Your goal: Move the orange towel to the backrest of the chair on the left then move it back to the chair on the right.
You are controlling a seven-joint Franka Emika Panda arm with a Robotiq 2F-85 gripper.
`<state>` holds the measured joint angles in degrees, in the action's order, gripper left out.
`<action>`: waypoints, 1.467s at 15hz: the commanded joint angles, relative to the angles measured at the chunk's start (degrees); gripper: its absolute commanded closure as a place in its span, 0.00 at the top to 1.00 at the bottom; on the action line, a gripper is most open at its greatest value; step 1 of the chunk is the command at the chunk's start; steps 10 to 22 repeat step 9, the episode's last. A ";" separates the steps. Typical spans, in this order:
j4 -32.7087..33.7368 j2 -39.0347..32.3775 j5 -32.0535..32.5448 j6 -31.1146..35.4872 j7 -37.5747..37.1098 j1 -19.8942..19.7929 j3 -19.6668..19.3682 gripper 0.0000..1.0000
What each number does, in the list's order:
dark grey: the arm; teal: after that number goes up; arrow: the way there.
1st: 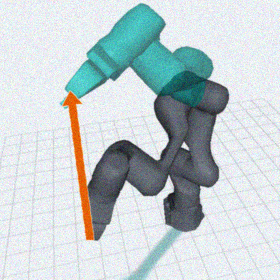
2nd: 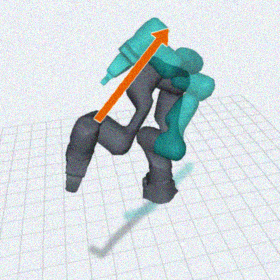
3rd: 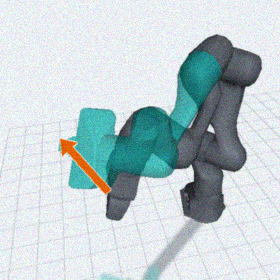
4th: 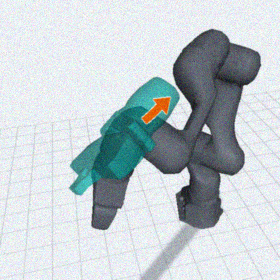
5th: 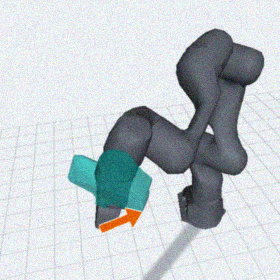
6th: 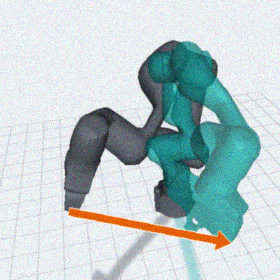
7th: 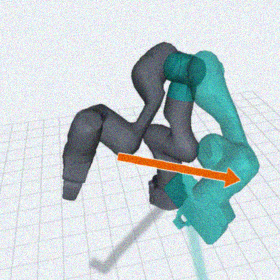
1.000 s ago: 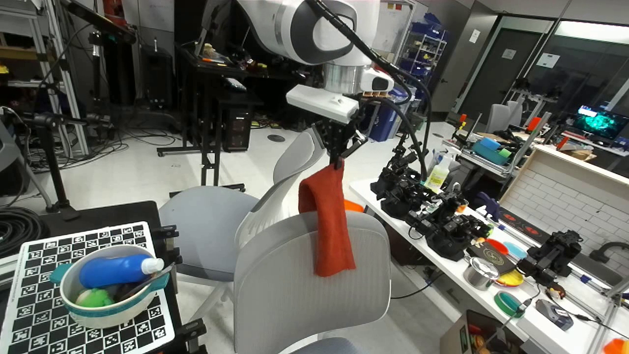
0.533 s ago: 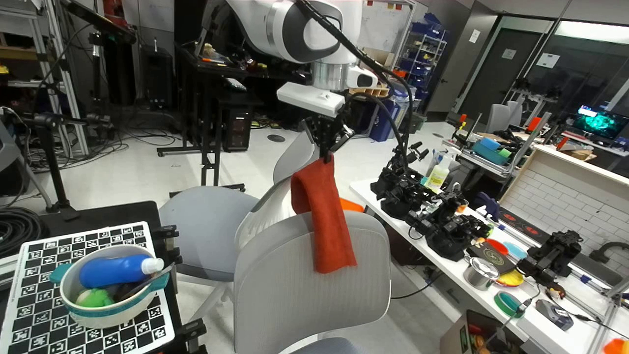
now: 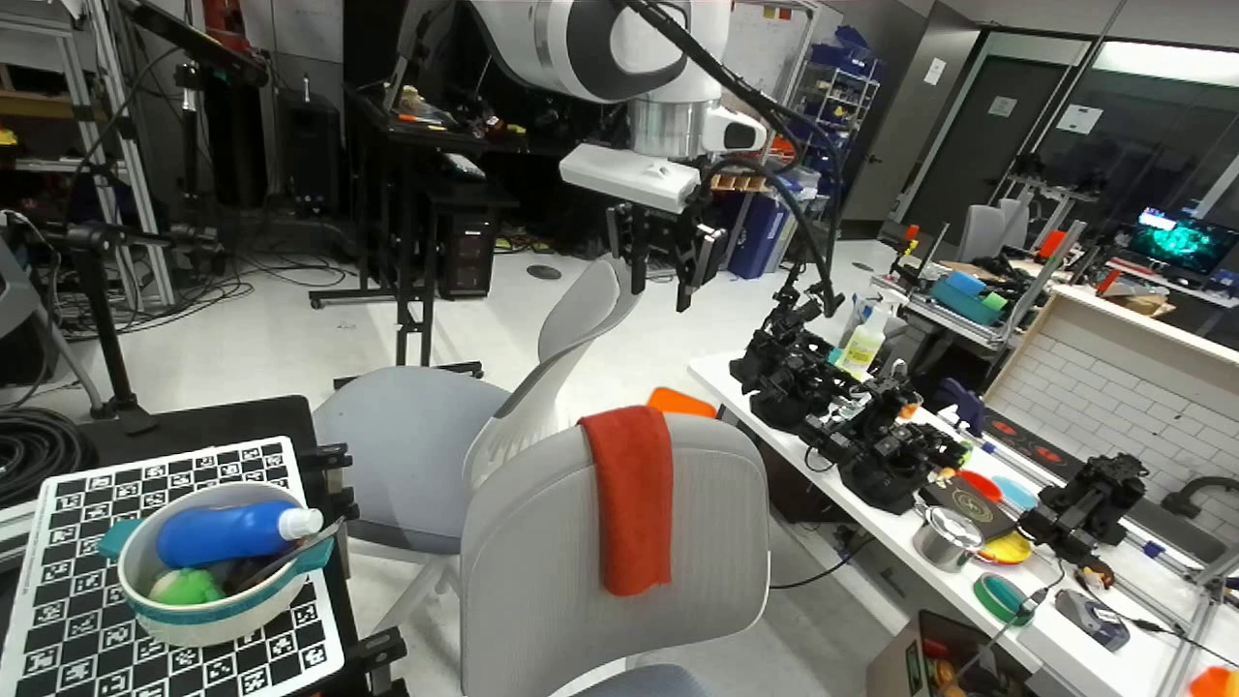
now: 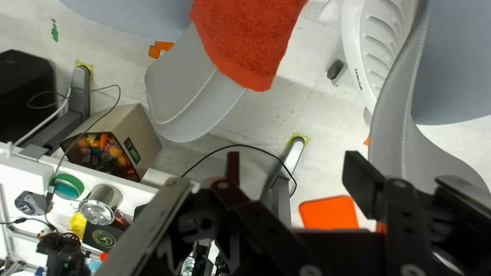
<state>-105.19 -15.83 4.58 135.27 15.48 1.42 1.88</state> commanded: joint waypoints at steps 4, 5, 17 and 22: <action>-1.86 2.98 -3.71 -0.19 6.26 -2.30 0.43 0.98; -2.28 3.44 -3.89 -0.19 6.72 -2.43 0.42 0.99; -2.77 3.65 -3.94 -0.18 6.80 -2.38 0.67 0.99; -2.77 3.65 -3.94 -0.18 6.80 -2.38 0.67 0.99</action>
